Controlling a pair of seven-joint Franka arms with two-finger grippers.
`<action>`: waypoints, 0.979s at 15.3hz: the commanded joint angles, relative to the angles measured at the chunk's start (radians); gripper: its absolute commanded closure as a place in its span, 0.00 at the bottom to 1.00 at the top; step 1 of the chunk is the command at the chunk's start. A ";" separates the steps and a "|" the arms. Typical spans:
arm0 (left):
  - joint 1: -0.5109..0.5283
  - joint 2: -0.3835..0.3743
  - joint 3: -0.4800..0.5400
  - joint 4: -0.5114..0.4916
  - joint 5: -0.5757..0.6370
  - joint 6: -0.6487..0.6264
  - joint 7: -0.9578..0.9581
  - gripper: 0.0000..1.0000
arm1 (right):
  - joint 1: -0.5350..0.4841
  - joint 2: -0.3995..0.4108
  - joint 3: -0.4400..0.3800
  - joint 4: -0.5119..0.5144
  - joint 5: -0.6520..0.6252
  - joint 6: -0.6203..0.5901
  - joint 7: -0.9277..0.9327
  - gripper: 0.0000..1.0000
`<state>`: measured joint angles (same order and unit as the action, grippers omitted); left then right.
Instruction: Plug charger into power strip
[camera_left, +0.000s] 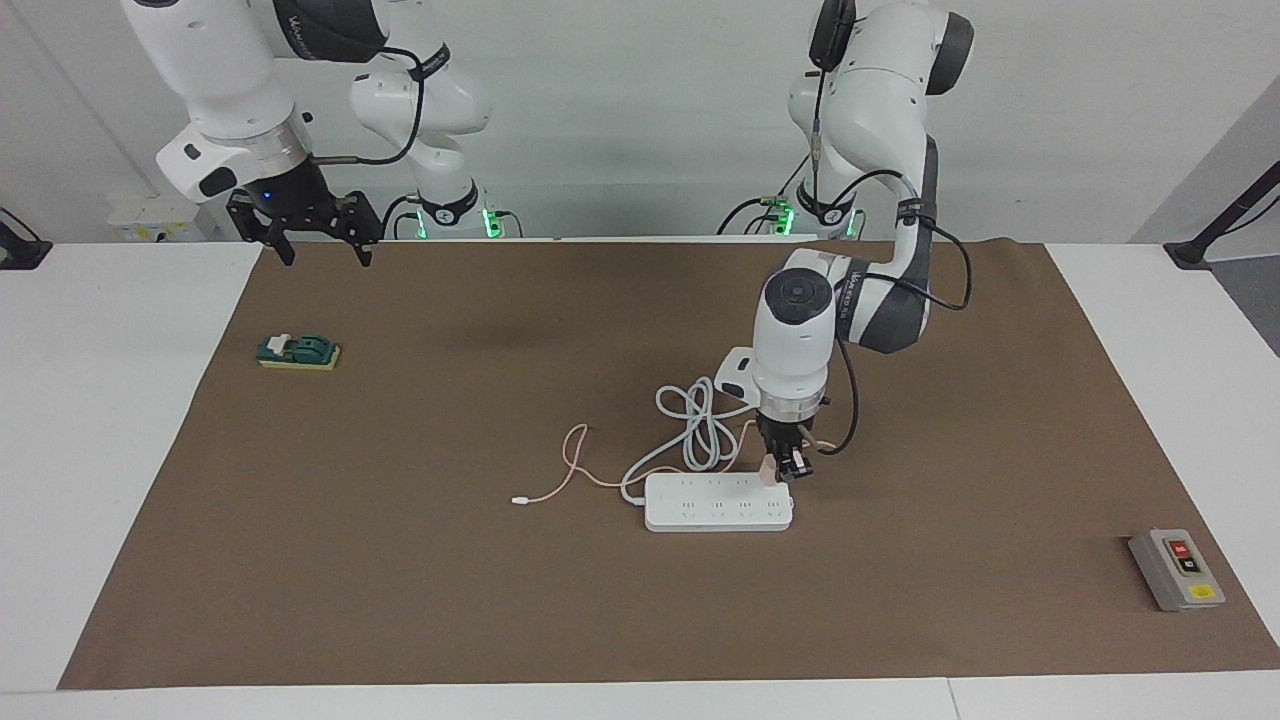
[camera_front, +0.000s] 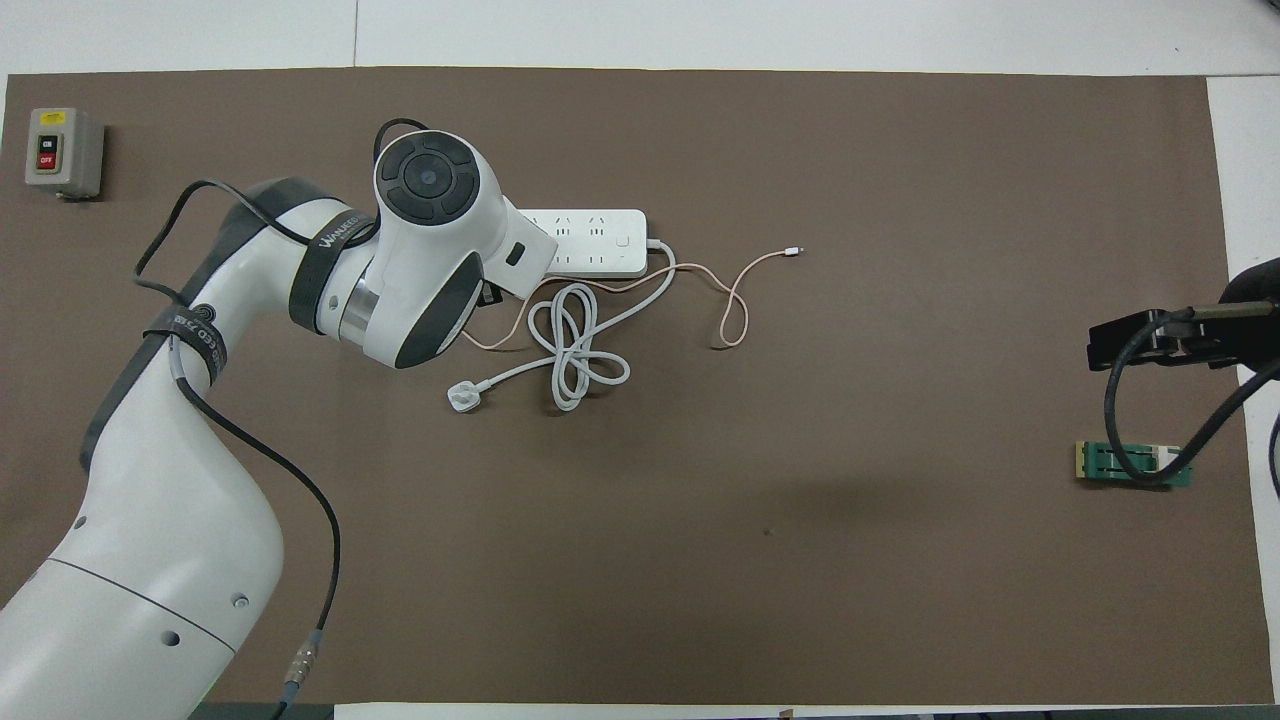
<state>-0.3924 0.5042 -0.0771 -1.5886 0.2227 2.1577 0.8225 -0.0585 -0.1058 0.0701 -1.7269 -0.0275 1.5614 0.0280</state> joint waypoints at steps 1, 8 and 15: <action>-0.008 0.025 0.008 0.005 0.013 -0.053 -0.017 1.00 | -0.003 -0.015 0.010 -0.016 0.003 0.013 0.013 0.00; -0.019 0.117 0.007 0.147 -0.002 -0.185 -0.026 1.00 | -0.012 -0.015 0.011 -0.014 0.003 0.013 0.006 0.00; 0.012 0.154 -0.004 0.200 -0.014 -0.188 -0.016 1.00 | -0.012 -0.015 0.011 -0.014 0.003 0.009 0.006 0.00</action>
<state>-0.3981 0.5848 -0.0808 -1.4376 0.2126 2.0015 0.8140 -0.0585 -0.1058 0.0736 -1.7269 -0.0274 1.5614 0.0280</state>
